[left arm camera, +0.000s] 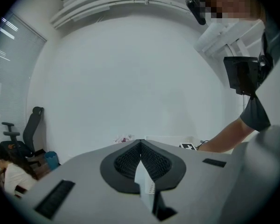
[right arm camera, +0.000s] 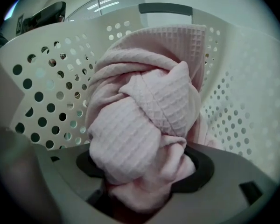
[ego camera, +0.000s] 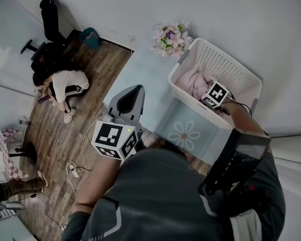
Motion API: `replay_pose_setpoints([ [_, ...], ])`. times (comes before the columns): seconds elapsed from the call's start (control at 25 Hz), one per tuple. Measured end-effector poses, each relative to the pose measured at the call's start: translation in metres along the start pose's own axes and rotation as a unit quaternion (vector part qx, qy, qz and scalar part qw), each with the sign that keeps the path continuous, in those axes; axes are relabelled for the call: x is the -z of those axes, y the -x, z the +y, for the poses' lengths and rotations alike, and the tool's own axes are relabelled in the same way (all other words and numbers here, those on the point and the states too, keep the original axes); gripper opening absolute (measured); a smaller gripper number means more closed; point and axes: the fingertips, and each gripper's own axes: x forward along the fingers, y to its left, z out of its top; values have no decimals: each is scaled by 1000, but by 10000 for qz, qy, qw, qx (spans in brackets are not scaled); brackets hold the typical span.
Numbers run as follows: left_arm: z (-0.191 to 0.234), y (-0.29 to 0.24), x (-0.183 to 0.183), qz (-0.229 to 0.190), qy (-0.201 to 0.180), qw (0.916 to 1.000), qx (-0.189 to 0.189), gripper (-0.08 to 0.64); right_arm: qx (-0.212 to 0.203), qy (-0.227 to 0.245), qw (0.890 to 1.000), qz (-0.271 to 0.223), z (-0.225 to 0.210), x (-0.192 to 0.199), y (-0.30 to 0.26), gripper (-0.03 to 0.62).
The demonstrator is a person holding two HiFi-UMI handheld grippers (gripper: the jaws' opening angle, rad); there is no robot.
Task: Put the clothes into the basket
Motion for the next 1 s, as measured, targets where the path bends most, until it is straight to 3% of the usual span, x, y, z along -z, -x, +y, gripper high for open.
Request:
replay_pose_setpoints([
  [1.0,2,7,26,246,318,9989,227,3,268,29,9996,27,1,9,-19,399],
])
